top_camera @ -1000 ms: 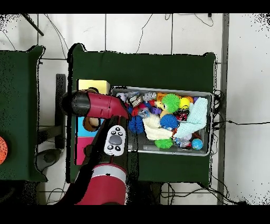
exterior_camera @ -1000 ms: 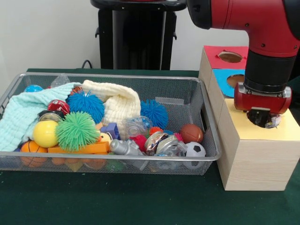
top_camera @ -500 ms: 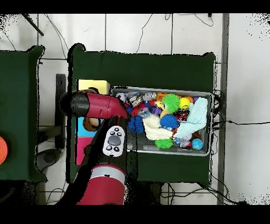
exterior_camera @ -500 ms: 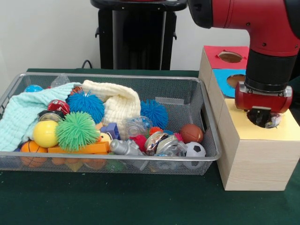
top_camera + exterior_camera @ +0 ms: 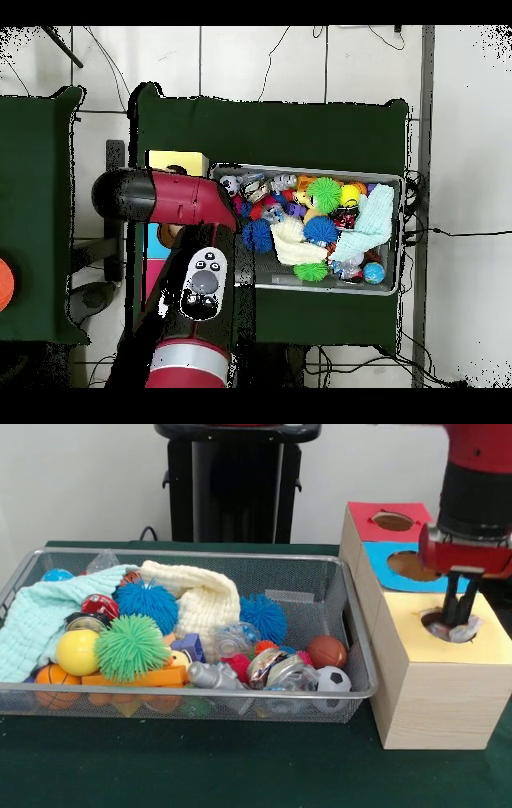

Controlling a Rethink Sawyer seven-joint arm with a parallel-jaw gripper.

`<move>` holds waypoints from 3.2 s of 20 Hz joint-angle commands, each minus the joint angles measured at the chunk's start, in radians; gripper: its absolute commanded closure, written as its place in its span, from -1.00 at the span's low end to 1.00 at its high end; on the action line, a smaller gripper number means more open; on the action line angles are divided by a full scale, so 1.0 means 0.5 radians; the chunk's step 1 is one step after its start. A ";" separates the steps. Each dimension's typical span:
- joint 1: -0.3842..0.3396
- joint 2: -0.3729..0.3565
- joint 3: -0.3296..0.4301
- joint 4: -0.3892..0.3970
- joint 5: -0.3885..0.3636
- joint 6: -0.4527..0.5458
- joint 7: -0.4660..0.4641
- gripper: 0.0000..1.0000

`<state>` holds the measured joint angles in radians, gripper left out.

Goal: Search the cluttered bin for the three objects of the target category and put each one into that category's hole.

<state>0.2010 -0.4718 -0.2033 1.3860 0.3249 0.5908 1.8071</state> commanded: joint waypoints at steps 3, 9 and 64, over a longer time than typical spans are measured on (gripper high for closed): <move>0.015 -0.139 0.022 0.067 -0.013 0.239 0.388 1.00; 0.007 -0.108 0.028 0.038 -0.018 0.212 0.387 1.00; -0.027 -0.028 0.083 0.059 0.008 0.039 0.334 1.00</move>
<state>0.1961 -0.3910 -0.2110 1.3381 0.3218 0.5371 1.8071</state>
